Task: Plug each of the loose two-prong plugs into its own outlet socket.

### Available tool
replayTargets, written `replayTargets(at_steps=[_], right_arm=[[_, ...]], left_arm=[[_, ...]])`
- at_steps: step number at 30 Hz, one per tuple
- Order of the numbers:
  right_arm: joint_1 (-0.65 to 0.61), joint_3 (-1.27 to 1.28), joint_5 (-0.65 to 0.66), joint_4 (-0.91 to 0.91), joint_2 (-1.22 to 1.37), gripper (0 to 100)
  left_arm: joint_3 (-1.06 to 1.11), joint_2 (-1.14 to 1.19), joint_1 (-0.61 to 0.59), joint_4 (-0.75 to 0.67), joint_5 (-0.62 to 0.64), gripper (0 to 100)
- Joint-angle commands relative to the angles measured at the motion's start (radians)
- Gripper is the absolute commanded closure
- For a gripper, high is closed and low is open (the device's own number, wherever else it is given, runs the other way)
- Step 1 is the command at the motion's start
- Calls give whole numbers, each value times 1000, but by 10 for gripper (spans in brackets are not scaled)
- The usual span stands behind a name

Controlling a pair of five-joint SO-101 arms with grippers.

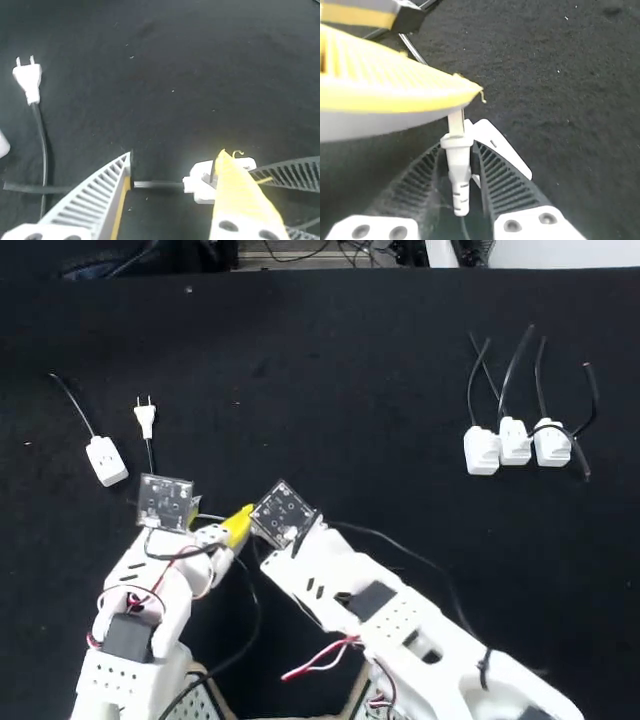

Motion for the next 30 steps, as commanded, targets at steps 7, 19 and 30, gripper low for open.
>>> replayTargets(at_steps=[7, 19, 30], right_arm=[[-17, 33, -11, 287, -504, 988], [-14, 142, -5, 560, -1024, 988], [9, 154, 15, 663, -1076, 988]], left_arm=[[2, 15, 70, -8, -32, 734], [4, 15, 71, -15, -29, 734], [-25, 14, 19, -17, -26, 734]])
